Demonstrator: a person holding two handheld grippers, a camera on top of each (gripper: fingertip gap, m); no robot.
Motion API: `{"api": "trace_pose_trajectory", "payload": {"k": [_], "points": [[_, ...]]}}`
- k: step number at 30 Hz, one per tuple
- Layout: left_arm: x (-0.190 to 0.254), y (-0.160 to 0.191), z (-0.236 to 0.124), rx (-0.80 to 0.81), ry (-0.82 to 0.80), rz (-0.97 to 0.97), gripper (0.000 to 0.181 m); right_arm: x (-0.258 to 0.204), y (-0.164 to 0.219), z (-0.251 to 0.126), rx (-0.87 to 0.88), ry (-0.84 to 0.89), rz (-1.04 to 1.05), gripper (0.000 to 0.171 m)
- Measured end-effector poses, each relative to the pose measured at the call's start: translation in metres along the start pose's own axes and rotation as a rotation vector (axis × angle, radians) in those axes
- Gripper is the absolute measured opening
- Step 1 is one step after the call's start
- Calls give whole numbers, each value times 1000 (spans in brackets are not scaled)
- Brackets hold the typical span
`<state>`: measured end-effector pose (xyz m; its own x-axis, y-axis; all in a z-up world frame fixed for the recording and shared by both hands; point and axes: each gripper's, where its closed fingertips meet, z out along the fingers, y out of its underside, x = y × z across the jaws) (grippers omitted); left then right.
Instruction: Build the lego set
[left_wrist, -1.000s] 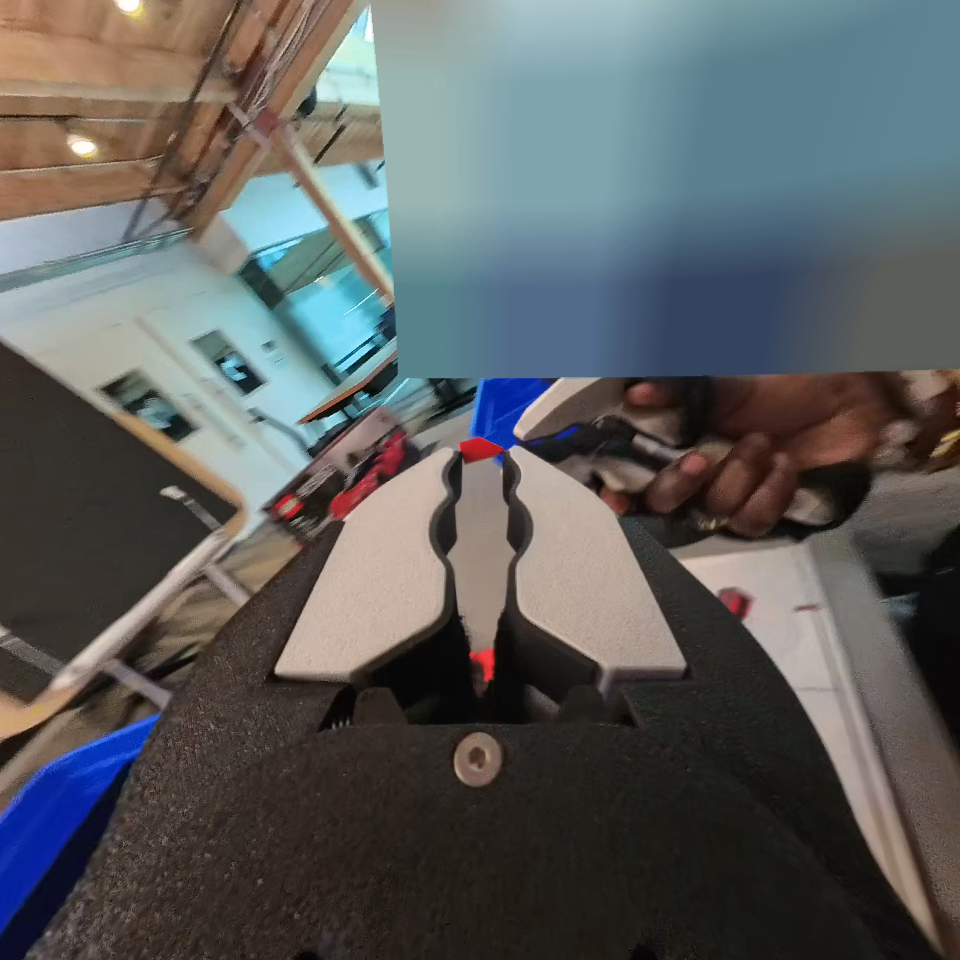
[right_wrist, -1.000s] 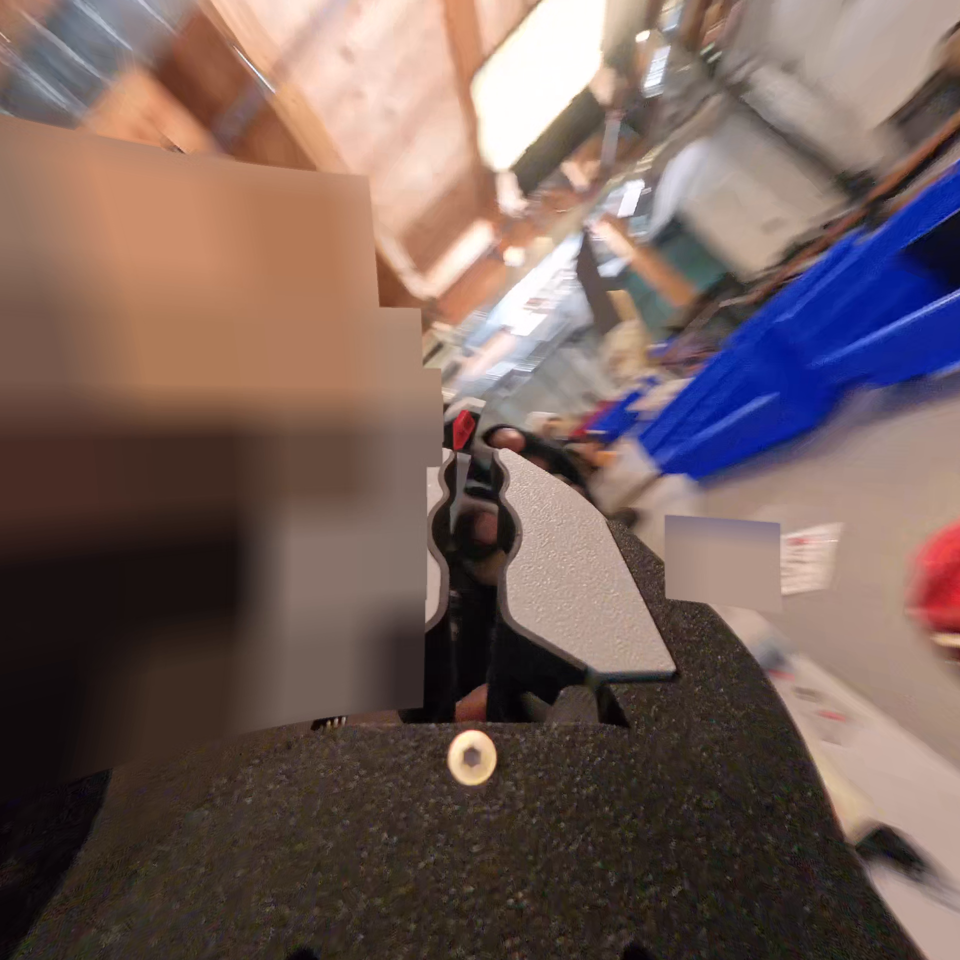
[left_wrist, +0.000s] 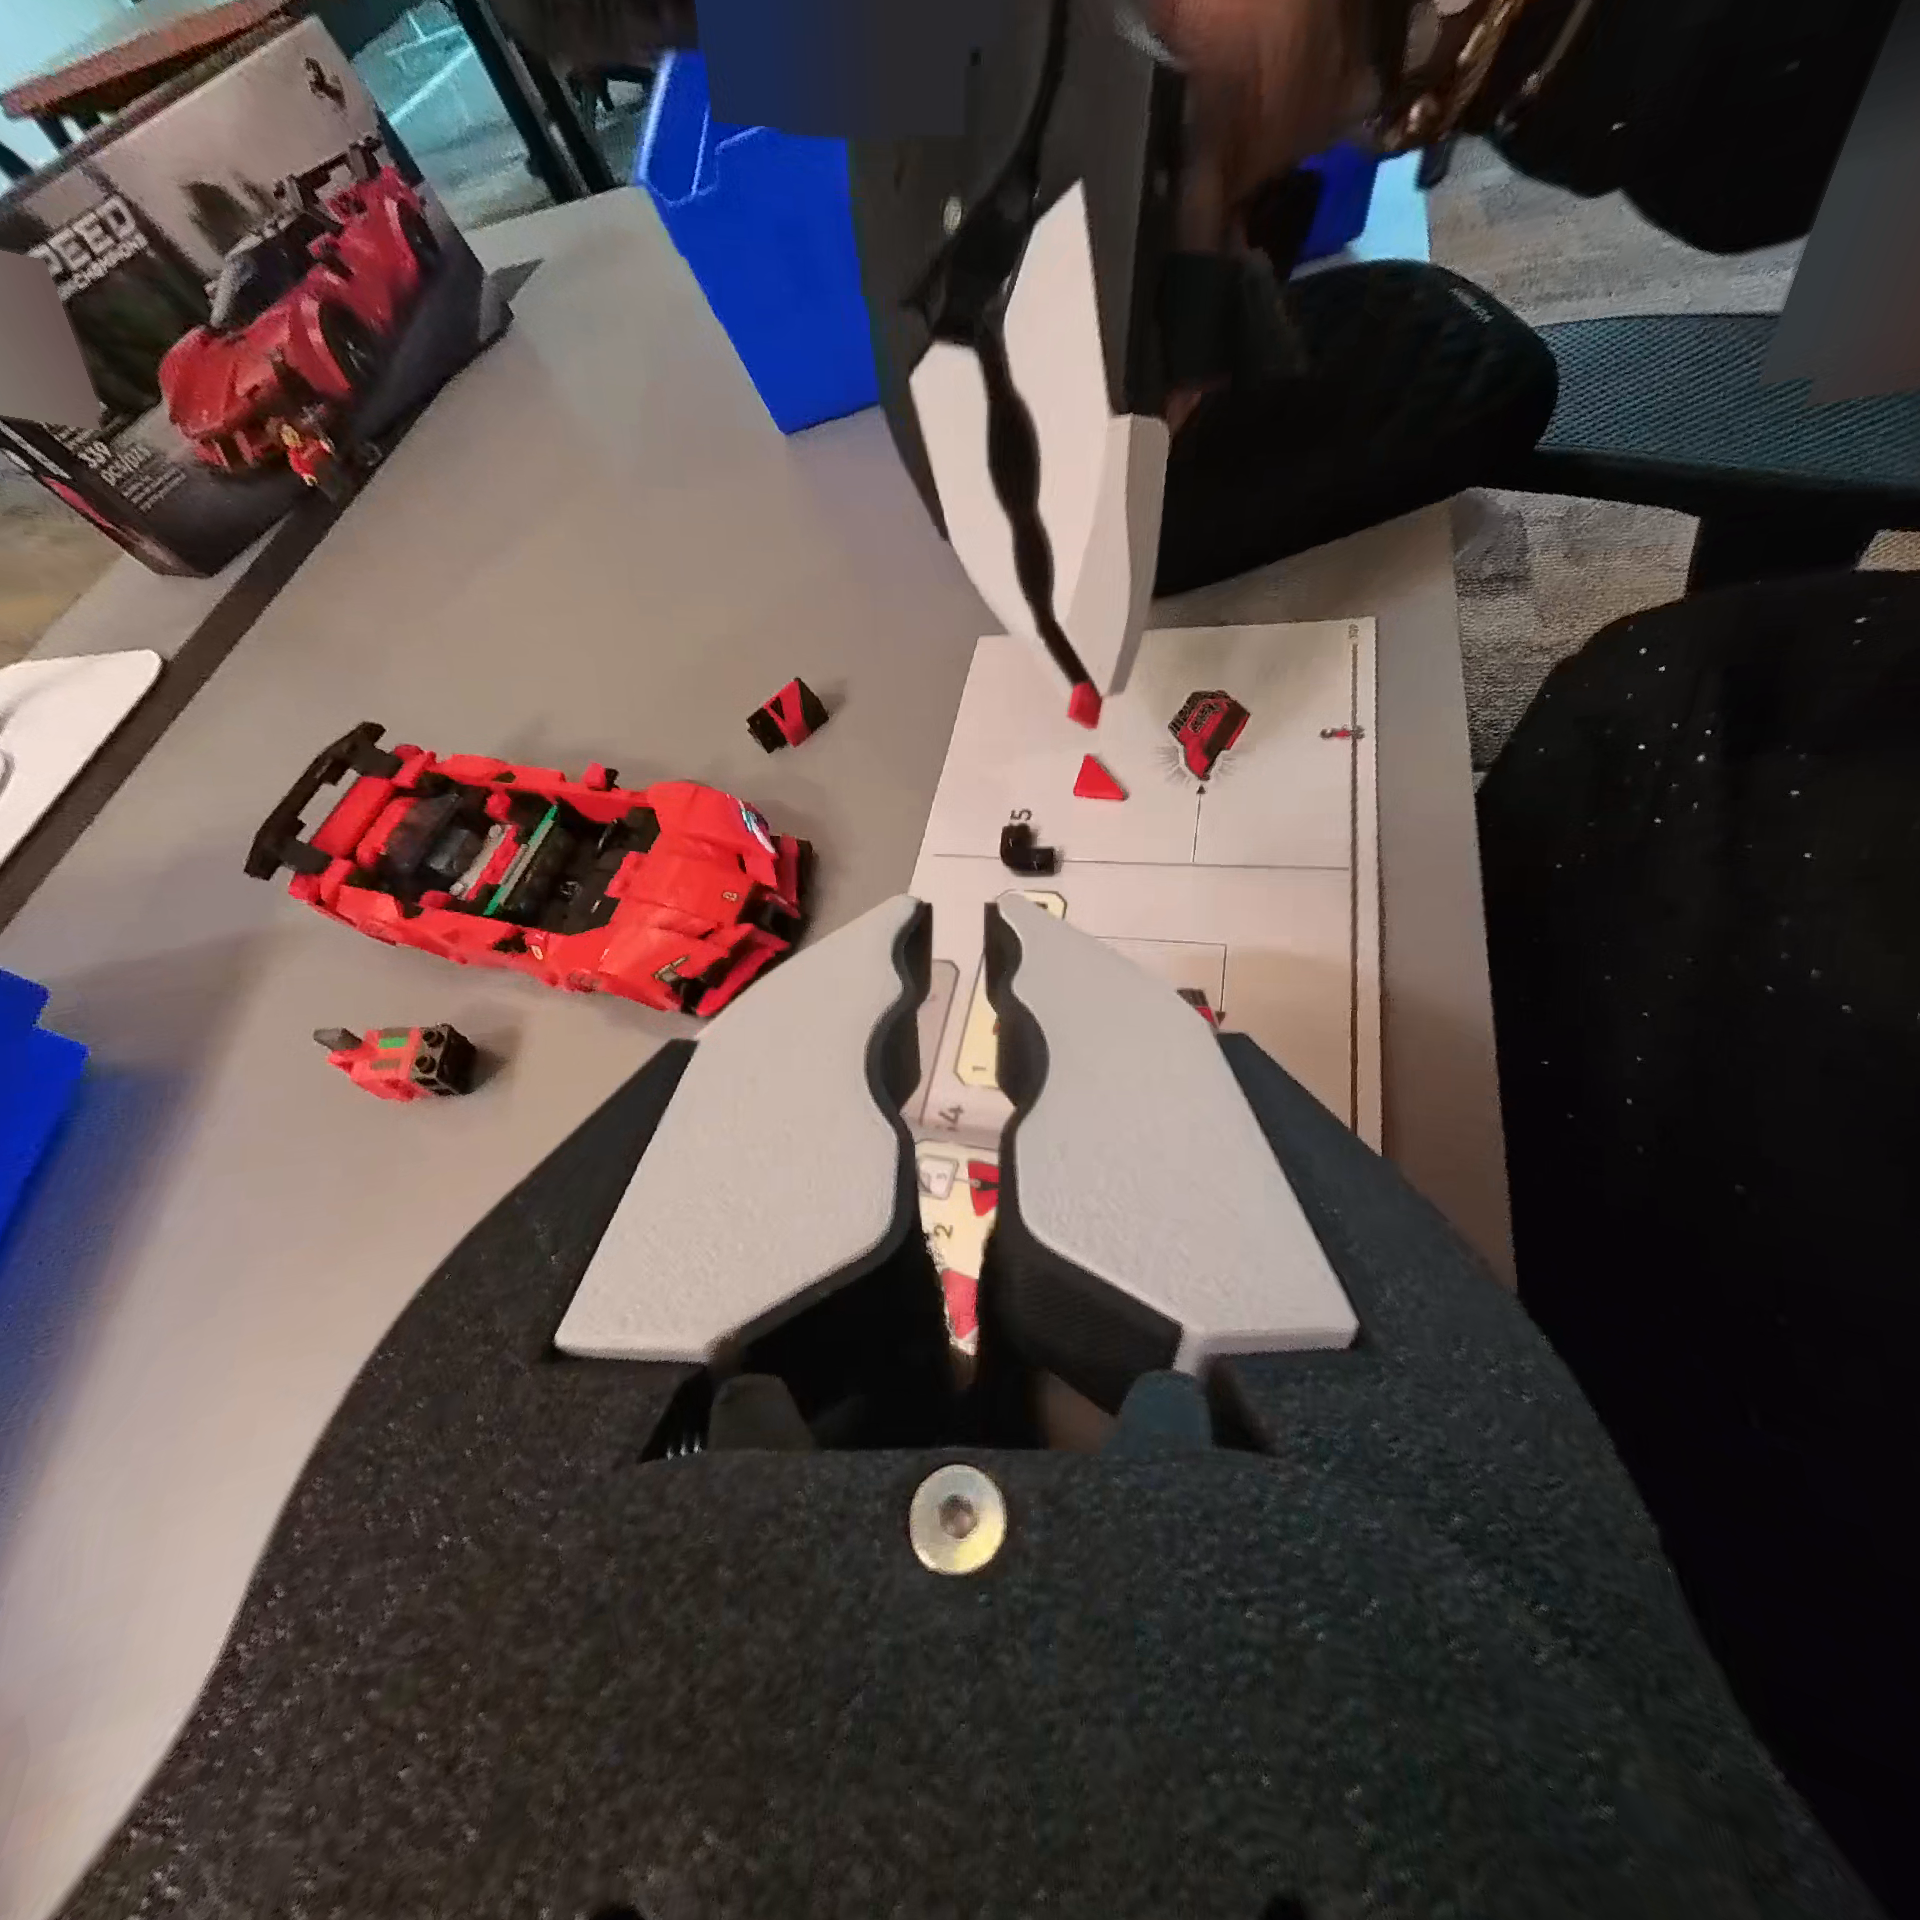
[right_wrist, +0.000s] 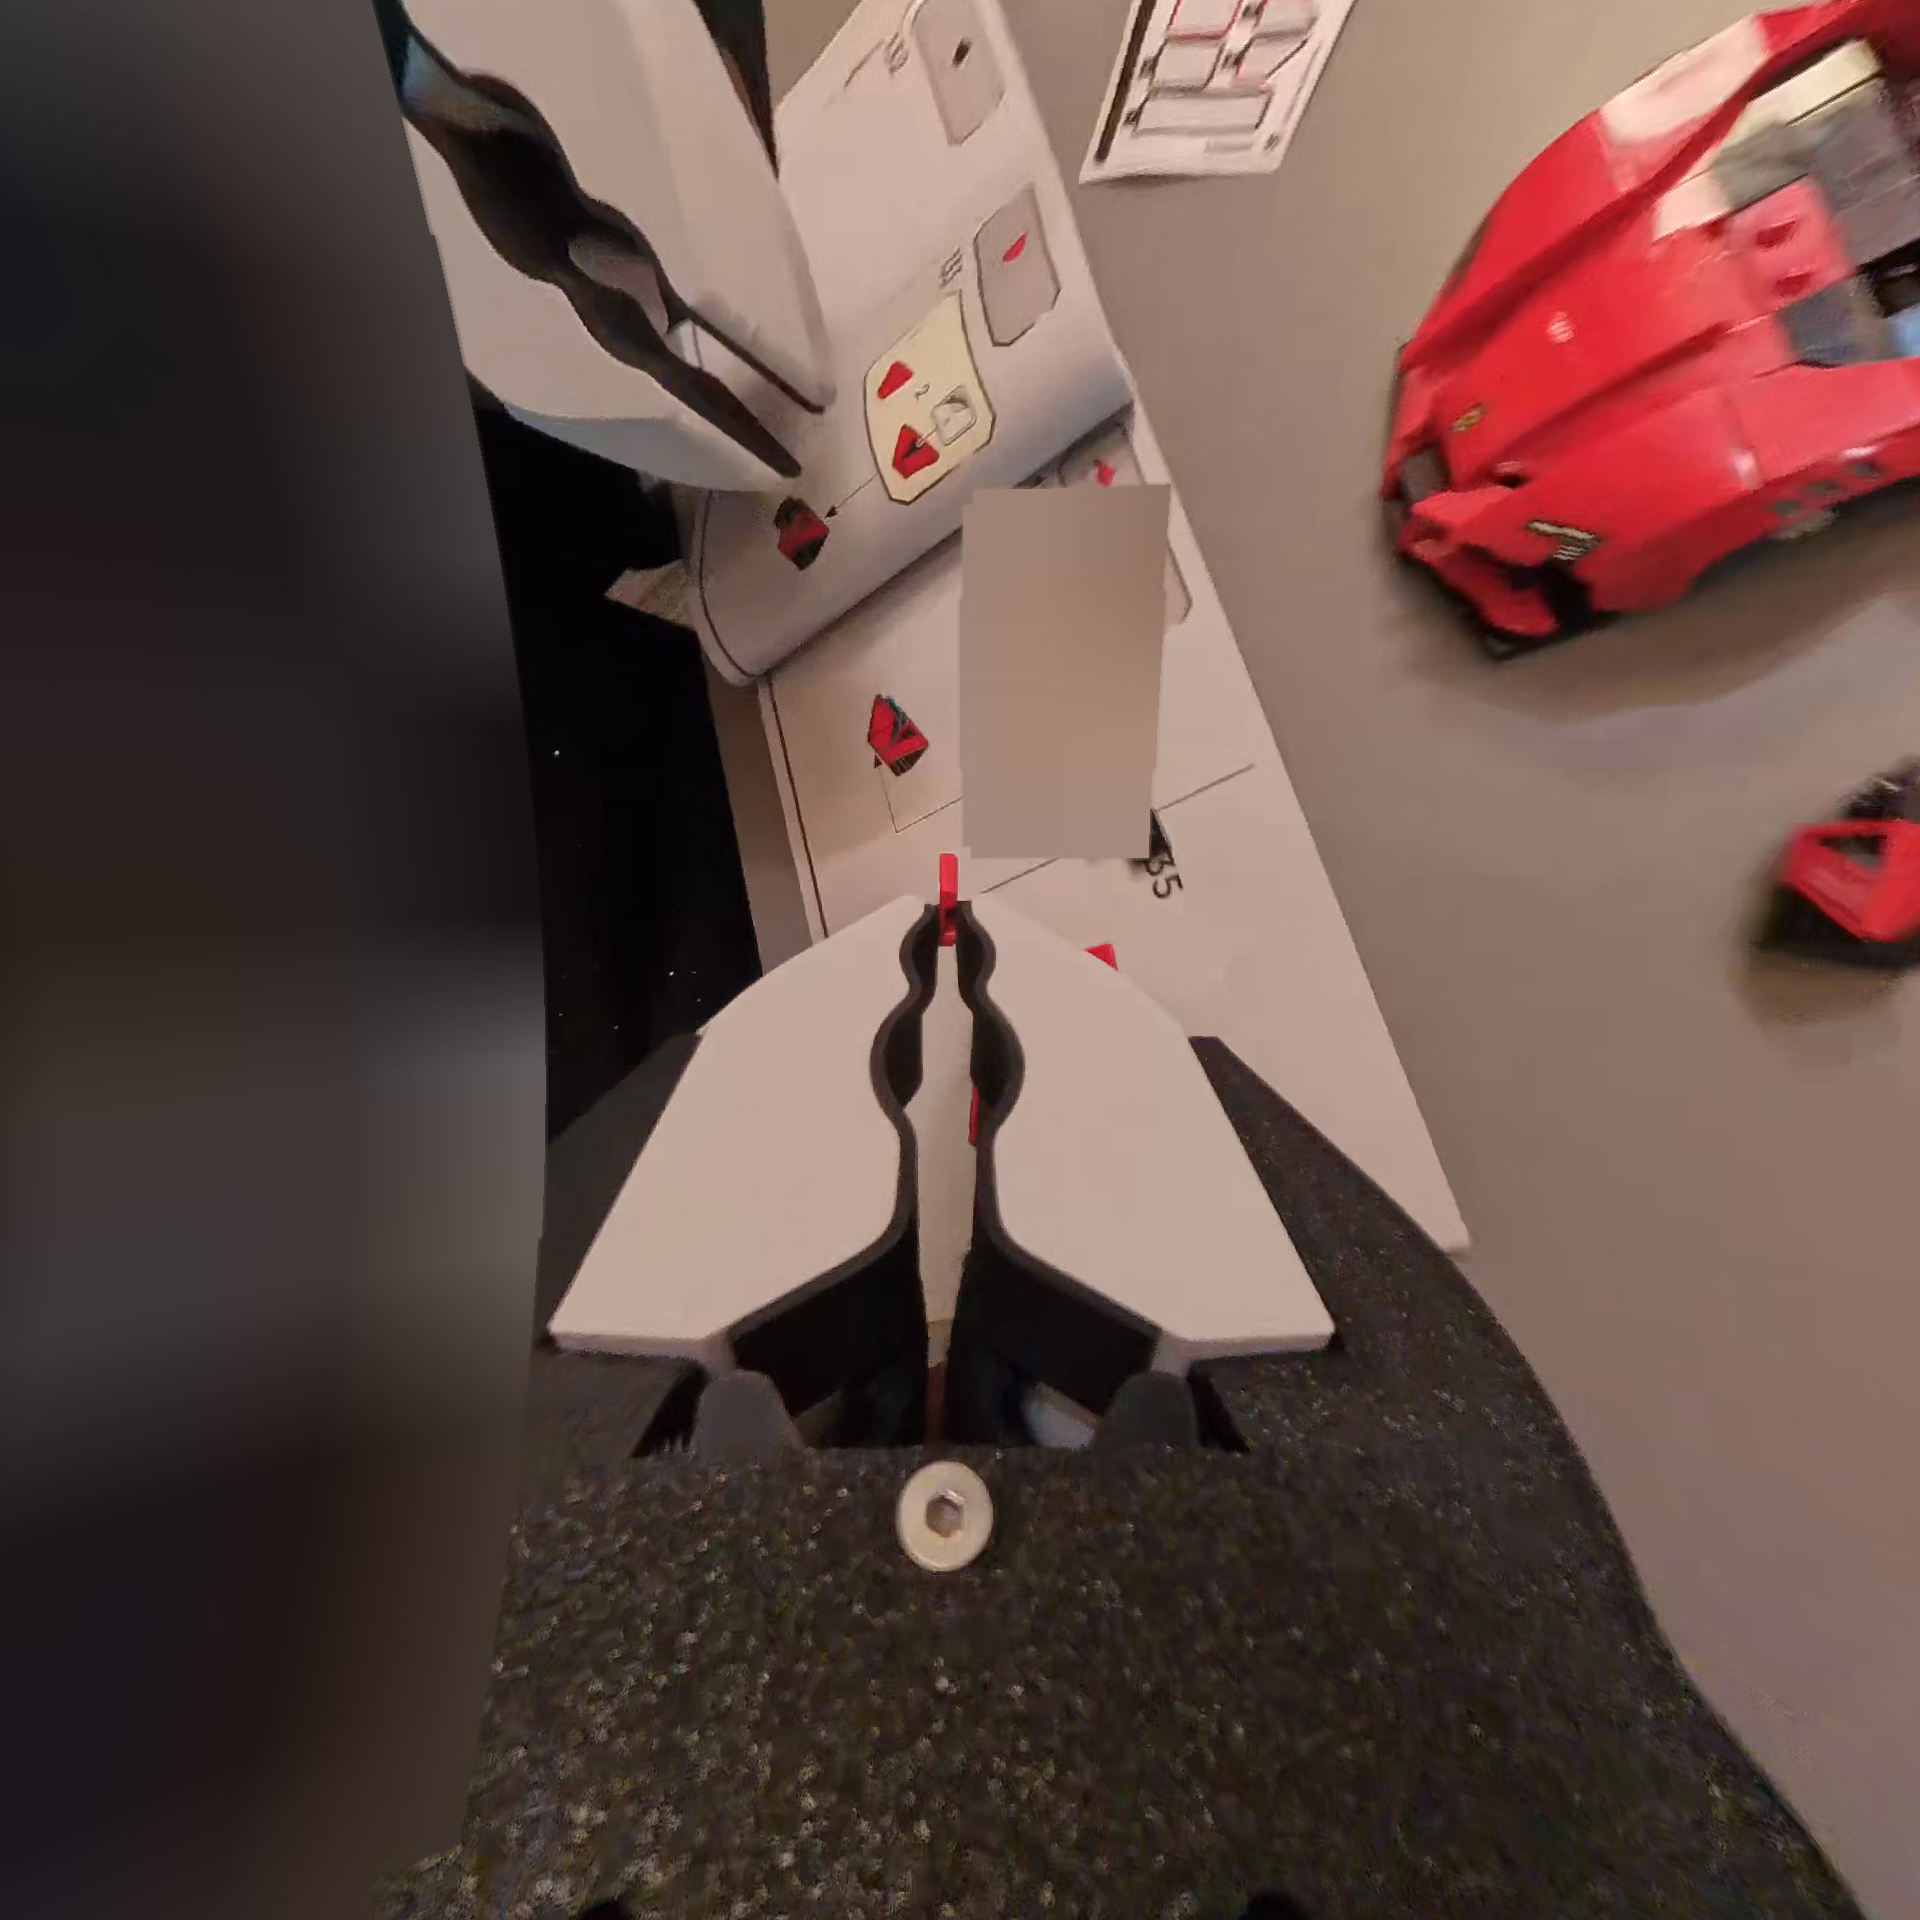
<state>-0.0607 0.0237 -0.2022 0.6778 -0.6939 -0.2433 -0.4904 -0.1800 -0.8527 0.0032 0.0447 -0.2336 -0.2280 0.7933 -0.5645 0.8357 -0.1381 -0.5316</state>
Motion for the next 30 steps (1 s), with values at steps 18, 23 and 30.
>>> {"api": "trace_pose_trajectory", "payload": {"k": [18, 23, 30], "points": [[12, 18, -12, -11, 131, 30, 25, 2, -24, 21, 34, -222, 90, 3], [15, 14, -7, 2, 137, 35, 25, 2, -25, 20, 63, -220, 103, 3], [21, 14, -1, -28, 142, 63, 24, -5, -27, 19, 106, -215, 93, 3]]}}
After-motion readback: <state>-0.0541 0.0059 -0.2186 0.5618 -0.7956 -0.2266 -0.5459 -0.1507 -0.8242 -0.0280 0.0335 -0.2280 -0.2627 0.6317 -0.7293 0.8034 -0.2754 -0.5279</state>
